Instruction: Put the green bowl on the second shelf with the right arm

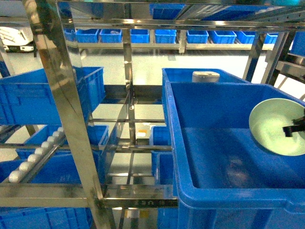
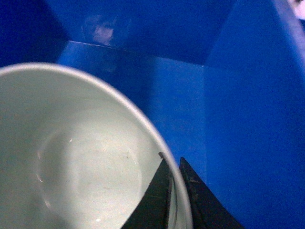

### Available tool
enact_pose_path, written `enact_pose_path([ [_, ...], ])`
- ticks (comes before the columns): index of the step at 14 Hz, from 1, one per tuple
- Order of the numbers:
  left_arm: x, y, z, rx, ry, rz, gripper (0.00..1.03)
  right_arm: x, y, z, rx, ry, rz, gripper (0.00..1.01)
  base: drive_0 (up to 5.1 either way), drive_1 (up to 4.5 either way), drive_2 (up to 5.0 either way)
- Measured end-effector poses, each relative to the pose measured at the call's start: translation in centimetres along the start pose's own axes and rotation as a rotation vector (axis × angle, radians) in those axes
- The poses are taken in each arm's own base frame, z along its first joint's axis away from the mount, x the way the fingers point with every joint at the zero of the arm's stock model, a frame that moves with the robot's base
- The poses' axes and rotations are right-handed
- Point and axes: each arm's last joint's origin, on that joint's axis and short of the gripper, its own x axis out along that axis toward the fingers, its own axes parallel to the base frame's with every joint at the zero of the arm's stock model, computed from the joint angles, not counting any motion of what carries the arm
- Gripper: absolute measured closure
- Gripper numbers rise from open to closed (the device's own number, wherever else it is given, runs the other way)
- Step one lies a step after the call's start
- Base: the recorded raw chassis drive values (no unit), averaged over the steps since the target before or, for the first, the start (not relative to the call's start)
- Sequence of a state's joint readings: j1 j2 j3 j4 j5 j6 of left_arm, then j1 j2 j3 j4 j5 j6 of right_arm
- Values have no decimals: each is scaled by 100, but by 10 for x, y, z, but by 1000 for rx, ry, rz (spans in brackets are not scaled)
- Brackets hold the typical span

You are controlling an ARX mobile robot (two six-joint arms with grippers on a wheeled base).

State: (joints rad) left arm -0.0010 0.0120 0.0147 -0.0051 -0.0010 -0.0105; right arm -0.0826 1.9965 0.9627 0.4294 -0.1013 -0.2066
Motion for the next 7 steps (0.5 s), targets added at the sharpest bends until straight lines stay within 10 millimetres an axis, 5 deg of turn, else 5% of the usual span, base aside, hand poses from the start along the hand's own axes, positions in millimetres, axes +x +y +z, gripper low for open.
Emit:
enact_pose_path([
  [3,0,0,0,0,0,0,5,23,21,10,9,0,74,64,0,0,0],
  [7,0,0,0,0,0,0,5,11,29,4,15,-10,85,13,0,0,0],
])
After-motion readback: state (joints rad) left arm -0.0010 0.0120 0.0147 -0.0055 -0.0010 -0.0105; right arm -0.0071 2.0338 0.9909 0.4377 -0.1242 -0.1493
